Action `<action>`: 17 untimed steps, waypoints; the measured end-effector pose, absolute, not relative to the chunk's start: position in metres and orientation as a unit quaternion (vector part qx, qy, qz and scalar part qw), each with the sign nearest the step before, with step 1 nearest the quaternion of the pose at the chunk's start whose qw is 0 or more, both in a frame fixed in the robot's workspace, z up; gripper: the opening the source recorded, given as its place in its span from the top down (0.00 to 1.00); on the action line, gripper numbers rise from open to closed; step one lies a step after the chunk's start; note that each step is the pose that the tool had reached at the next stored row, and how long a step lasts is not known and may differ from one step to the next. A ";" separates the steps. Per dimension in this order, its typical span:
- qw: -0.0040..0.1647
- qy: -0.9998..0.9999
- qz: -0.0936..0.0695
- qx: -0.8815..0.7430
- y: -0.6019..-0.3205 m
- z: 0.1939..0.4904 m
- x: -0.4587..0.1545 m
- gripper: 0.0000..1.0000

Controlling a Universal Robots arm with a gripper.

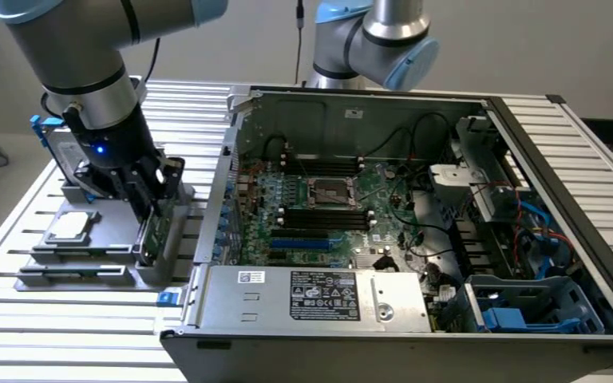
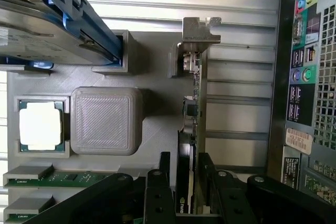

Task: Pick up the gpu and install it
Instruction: 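Pick up the gpu and move the gpu toward the slot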

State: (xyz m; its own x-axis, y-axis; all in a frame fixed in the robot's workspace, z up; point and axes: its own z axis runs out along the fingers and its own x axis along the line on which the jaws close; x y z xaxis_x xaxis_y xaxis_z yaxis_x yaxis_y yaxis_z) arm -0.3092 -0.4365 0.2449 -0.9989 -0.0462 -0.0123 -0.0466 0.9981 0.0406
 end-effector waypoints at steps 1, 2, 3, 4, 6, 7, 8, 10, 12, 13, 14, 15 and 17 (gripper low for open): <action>0.006 1.000 0.020 -0.023 -0.437 0.245 -0.309 0.65; 0.006 1.000 0.020 -0.023 -0.437 0.245 -0.309 0.65; 0.006 1.000 0.020 -0.023 -0.437 0.245 -0.309 0.65; 0.006 1.000 0.020 -0.023 -0.437 0.245 -0.309 0.65; 0.006 1.000 0.020 -0.023 -0.437 0.245 -0.309 0.65; 0.006 1.000 0.020 -0.023 -0.437 0.245 -0.309 0.65; 0.006 1.000 0.020 -0.023 -0.437 0.244 -0.309 0.65; 0.006 1.000 0.020 -0.023 -0.437 0.243 -0.309 0.65; 0.006 1.000 0.020 -0.023 -0.437 0.243 -0.308 0.65; 0.006 1.000 0.020 -0.023 -0.437 0.243 -0.308 0.65; 0.006 1.000 0.020 -0.023 -0.437 0.243 -0.308 0.65; 0.006 1.000 0.020 -0.023 -0.437 0.242 -0.308 0.65; 0.006 1.000 0.020 -0.023 -0.437 0.242 -0.307 0.67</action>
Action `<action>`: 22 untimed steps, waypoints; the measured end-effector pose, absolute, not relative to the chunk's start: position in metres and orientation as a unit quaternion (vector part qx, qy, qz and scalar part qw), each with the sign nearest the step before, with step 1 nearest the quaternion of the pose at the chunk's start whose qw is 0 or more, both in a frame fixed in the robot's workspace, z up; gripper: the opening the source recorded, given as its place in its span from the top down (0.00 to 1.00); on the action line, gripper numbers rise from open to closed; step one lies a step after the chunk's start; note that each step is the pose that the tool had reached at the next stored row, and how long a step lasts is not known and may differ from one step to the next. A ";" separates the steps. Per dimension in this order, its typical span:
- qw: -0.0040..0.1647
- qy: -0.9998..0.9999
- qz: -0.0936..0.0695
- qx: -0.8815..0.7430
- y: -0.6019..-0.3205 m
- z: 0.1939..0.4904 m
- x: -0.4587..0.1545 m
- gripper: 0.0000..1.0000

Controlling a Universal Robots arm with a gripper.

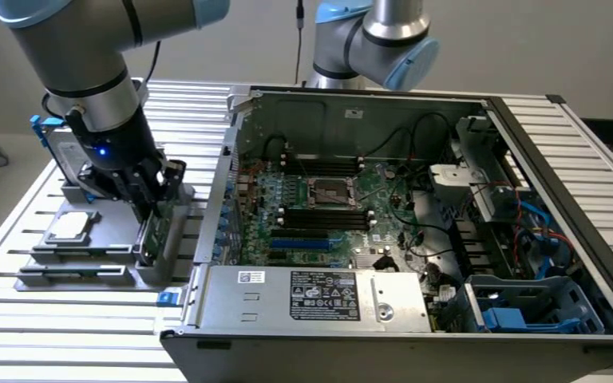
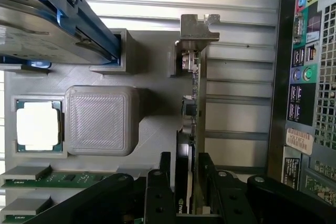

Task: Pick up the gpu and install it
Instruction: 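Pick up the gpu and move the gpu toward the slot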

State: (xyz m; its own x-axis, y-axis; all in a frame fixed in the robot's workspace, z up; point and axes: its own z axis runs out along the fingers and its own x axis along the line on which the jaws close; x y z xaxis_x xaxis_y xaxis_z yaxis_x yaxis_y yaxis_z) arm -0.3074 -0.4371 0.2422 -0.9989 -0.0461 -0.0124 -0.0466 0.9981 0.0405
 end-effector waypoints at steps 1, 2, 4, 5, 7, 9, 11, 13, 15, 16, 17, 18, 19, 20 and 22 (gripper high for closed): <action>0.006 1.000 0.020 -0.023 -0.437 0.242 -0.307 0.67; 0.006 1.000 0.020 -0.023 -0.437 0.242 -0.307 0.73; 0.006 1.000 0.020 -0.023 -0.437 0.242 -0.307 0.73; 0.006 1.000 0.020 -0.023 -0.437 0.242 -0.307 0.73; 0.006 1.000 0.020 -0.023 -0.437 0.242 -0.307 0.73; 0.006 1.000 0.020 -0.023 -0.437 0.242 -0.307 0.73; 0.006 0.999 0.021 -0.023 -0.437 0.242 -0.307 0.73; 0.006 0.999 0.022 -0.023 -0.437 0.243 -0.307 0.73; 0.006 0.999 0.023 -0.023 -0.437 0.244 -0.307 0.73; 0.006 0.999 0.023 -0.023 -0.437 0.246 -0.307 0.73; 0.006 0.999 0.024 -0.023 -0.437 0.247 -0.307 0.73; 0.006 0.999 0.024 -0.023 -0.437 0.250 -0.307 0.73; 0.006 0.999 0.025 -0.023 -0.437 0.252 -0.307 0.73; 0.006 0.999 0.026 -0.023 -0.437 0.255 -0.307 0.73; 0.006 0.999 0.027 -0.023 -0.437 0.262 -0.307 0.73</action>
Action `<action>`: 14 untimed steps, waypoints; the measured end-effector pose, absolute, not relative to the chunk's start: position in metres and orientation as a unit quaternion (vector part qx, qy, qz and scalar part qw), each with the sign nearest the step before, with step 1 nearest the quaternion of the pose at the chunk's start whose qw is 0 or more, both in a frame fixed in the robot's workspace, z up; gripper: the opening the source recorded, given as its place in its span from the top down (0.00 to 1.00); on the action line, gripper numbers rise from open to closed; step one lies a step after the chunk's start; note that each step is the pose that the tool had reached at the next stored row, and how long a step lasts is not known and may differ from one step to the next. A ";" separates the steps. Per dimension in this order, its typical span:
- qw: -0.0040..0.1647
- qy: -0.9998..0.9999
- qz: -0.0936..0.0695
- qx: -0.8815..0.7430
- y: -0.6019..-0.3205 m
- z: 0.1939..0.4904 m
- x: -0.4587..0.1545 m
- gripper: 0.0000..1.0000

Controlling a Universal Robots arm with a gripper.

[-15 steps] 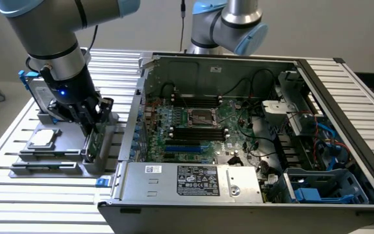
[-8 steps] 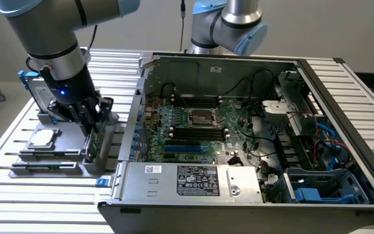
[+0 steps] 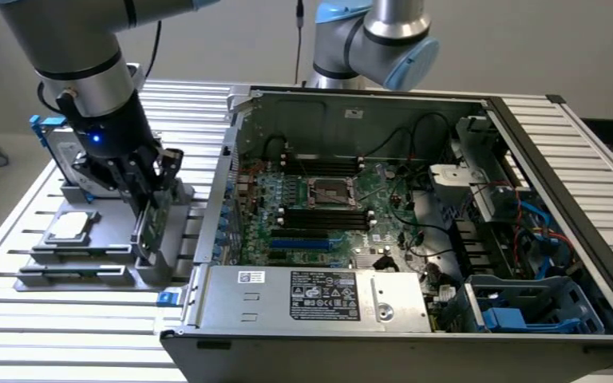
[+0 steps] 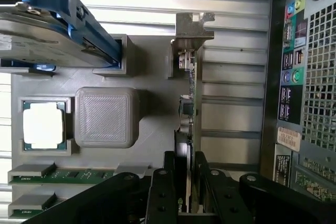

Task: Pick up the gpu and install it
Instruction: 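Pick up the gpu and move the gpu toward the slot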

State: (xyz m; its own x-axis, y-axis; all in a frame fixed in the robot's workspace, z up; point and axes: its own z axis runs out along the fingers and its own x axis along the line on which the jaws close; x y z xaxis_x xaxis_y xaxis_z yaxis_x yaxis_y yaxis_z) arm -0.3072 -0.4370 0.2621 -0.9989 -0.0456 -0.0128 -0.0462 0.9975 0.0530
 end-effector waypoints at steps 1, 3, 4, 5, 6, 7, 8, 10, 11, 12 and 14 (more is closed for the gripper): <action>0.006 0.999 0.027 -0.023 -0.437 0.266 -0.307 0.73; 0.006 0.999 0.027 -0.023 -0.437 0.275 -0.307 0.73; 0.006 0.999 0.027 -0.023 -0.437 0.279 -0.307 0.73; 0.006 0.999 0.027 -0.023 -0.437 0.284 -0.307 0.73; 0.006 0.999 0.027 -0.023 -0.437 0.289 -0.307 0.73; 0.006 0.999 0.027 -0.023 -0.437 0.293 -0.307 0.73; 0.006 0.999 0.027 -0.023 -0.437 0.298 -0.307 0.73; 0.006 0.999 0.027 -0.023 -0.437 0.307 -0.307 0.73; 0.006 0.999 0.027 -0.023 -0.437 0.311 -0.307 0.73; 0.006 0.999 0.027 -0.023 -0.437 0.316 -0.307 0.73; 0.006 0.999 0.027 -0.021 -0.437 0.325 -0.306 0.73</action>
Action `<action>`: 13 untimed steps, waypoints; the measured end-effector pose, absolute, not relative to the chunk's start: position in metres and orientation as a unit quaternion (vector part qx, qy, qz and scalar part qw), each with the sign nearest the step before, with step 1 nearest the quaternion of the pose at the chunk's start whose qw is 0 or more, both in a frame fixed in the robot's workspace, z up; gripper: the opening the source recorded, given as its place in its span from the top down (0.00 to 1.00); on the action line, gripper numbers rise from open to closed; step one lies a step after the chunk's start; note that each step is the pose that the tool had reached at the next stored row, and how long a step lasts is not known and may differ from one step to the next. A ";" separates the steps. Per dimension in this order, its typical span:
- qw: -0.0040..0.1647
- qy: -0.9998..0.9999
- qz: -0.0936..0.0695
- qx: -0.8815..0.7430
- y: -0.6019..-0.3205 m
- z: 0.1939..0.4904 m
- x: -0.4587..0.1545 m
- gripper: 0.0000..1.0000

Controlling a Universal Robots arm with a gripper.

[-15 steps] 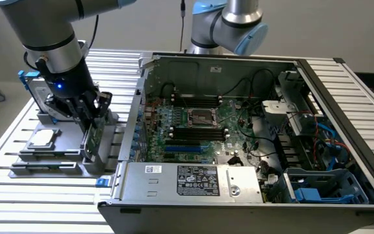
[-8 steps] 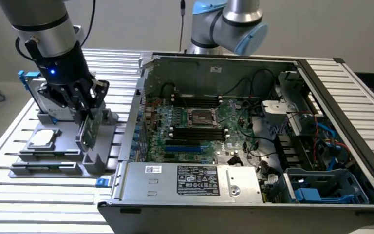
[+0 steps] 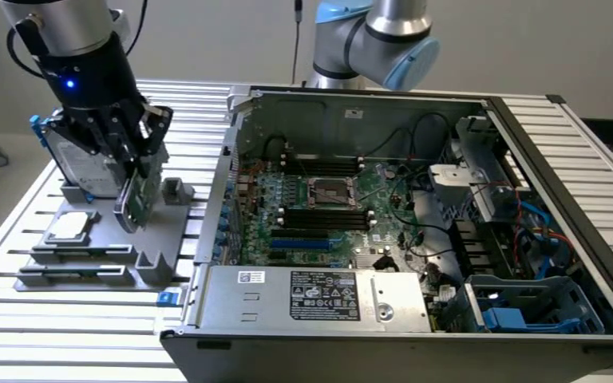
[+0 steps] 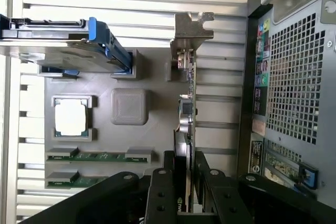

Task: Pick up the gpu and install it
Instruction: 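Pick up the gpu and move the gpu toward the slot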

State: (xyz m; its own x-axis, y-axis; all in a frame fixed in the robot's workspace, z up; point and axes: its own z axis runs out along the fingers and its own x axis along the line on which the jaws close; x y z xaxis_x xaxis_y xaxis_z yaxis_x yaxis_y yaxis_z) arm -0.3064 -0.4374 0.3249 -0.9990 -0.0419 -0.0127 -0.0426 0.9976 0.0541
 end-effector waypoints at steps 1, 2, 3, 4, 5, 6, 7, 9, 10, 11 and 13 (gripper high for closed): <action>0.006 0.999 0.027 -0.020 -0.438 0.329 -0.306 0.73; 0.006 0.999 0.027 -0.019 -0.438 0.334 -0.306 0.73; 0.006 0.999 0.027 -0.018 -0.438 0.339 -0.305 0.73; 0.006 0.999 0.027 -0.017 -0.438 0.343 -0.304 0.73; 0.006 0.999 0.027 -0.016 -0.438 0.348 -0.304 0.73; 0.006 1.000 0.027 -0.015 -0.438 0.352 -0.303 0.73; 0.005 1.000 0.027 -0.014 -0.438 0.357 -0.302 0.73; 0.005 1.000 0.027 -0.013 -0.438 0.366 -0.300 0.73; 0.005 1.000 0.027 -0.012 -0.438 0.370 -0.298 0.73; 0.005 1.000 0.027 -0.012 -0.439 0.375 -0.297 0.73; 0.004 1.000 0.027 -0.012 -0.439 0.384 -0.293 0.73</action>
